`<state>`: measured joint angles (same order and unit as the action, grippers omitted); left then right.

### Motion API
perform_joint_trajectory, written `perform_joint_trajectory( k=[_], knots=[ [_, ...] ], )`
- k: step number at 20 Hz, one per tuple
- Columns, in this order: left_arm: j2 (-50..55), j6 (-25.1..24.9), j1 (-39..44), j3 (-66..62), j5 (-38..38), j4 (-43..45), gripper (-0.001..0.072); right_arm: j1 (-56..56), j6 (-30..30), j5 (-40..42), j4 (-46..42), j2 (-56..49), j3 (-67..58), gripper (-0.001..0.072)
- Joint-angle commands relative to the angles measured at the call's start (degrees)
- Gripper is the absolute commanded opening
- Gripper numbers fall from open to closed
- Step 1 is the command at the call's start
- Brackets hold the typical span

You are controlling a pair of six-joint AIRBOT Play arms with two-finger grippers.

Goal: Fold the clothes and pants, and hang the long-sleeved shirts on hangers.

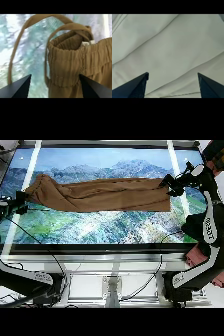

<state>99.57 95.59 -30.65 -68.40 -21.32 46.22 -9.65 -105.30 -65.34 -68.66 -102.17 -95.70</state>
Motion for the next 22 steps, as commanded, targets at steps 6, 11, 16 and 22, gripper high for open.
perform_joint_trajectory(
  k=[6, 11, 16, 22],
  knots=[
    [1.33, 0.17, 5.97, -0.15, 9.79, -0.44, 0.0043, 0.24, 12.94, -0.28, 10.32, 0.04, 0.00, 0.0499],
    [-4.50, -14.99, 6.38, -0.39, 8.11, -0.39, 0.0042, 4.83, 28.57, 1.77, 26.51, 0.04, -0.02, 0.0056],
    [-19.87, -40.02, 6.27, -0.39, -4.74, -0.42, 0.0041, 15.98, 29.33, 12.41, 23.63, 0.00, -1.14, 0.0010],
    [-34.40, -40.81, 6.27, -0.39, -19.93, -3.91, 0.0041, 30.51, 19.45, 28.39, 11.23, -2.08, -6.54, 0.0007]
  ],
)
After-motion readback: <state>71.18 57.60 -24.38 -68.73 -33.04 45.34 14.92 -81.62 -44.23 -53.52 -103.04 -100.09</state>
